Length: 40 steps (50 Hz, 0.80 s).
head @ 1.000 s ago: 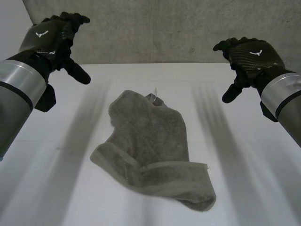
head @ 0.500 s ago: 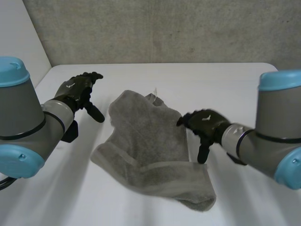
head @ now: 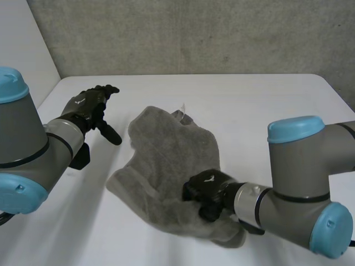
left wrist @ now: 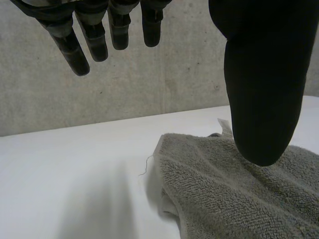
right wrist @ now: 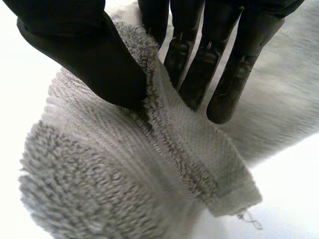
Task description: Fold the towel.
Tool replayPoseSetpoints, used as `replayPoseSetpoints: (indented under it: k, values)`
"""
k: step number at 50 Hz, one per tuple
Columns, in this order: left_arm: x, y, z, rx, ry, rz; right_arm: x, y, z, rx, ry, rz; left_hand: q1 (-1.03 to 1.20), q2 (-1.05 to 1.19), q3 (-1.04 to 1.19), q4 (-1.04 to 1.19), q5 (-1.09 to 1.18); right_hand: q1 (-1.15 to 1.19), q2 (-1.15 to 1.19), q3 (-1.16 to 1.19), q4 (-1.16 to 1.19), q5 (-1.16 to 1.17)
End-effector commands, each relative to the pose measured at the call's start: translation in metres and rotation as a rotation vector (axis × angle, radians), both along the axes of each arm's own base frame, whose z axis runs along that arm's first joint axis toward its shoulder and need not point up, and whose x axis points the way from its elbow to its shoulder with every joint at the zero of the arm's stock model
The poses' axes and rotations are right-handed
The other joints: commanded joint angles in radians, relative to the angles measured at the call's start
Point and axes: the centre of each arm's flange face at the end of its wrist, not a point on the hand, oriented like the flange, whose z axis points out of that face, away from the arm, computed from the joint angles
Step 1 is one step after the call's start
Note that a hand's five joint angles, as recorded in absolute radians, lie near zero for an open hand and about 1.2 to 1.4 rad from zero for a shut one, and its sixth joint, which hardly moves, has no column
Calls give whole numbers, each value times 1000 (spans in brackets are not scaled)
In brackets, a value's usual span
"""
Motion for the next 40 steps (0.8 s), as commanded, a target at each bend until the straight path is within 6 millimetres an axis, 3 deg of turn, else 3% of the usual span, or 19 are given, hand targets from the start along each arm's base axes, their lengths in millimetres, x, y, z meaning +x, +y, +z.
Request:
replayPoseSetpoints:
  k: [1, 3, 7, 15, 16, 17, 18, 19, 22, 24, 25, 27, 30, 32, 36, 40]
  values:
    - [1, -1, 7, -20, 8, 4, 14, 51, 3, 78, -45, 175, 18, 12, 12, 12, -10, 20, 195, 195, 194, 202]
    - [3, -3, 8, -24, 8, 11, 23, 70, 5, 133, -90, 235, 18, 12, 12, 12, -10, 20, 195, 195, 194, 202]
    - [12, -9, 13, -38, 13, 39, 31, 78, 7, 179, -143, 253, 18, 12, 12, 12, -10, 20, 195, 195, 194, 202]
    - [15, -11, 17, -49, 15, 49, 51, 58, 19, 142, -306, 179, 33, 27, 26, 27, 4, 20, 195, 195, 194, 202]
    - [15, -11, 17, -49, 15, 49, 53, 54, 22, 132, -318, 164, 33, 27, 26, 27, 4, -392, -217, -217, -217, -210]
    - [15, -11, 17, -44, 14, 48, 53, 54, 22, 132, -318, 164, 36, 30, 29, 30, 7, -396, -221, -221, -221, -214]
    - [15, -10, 16, -37, 11, 48, 54, 51, 25, 124, -322, 161, 39, 33, 32, 33, 10, -853, -677, -677, -678, -670]
    - [15, -10, 16, -37, 11, 48, 54, 50, 26, 124, -319, 155, 39, 33, 32, 33, 10, -1110, -935, -934, -935, -928]
    - [16, -7, 12, -13, 2, 48, 52, 48, 29, 126, -313, 141, 39, 33, 32, 33, 10, -1154, -979, -978, -979, -971]
    - [17, -4, 8, 25, -11, 48, 43, 28, 38, 112, -306, 79, 48, 41, 41, 42, 19, -1195, -1020, -1019, -1020, -1012]
    - [17, -4, 8, 25, -11, 48, 43, 28, 38, 112, -306, 79, 48, 42, 41, 42, 19, -1195, -1020, -1019, -1020, -1012]
    - [18, -2, 5, 47, -19, 48, 32, -1, 52, 64, -309, 13, 51, 44, 44, 45, 22, -1189, -1014, -1013, -1014, -1006]
    - [19, 2, -1, 93, -34, 47, 28, -13, 58, 37, -306, -5, 51, 44, 44, 45, 22, -1186, -1011, -1010, -1011, -1004]
    - [20, 6, -10, 138, -50, 45, 24, -34, 66, -22, -288, -20, 48, 42, 41, 42, 19, -1186, -1011, -1010, -1011, -1004]
    - [18, 10, -18, 163, -57, 35, 22, -53, 64, -68, -255, -37, 48, 42, 41, 42, 19, -1186, -1011, -1010, -1011, -1004]
    - [8, -1, -27, 155, -45, 26, 13, -80, 57, -164, -181, -114, 59, 53, 53, 53, 31, -1183, -1008, -1007, -1008, -1001]
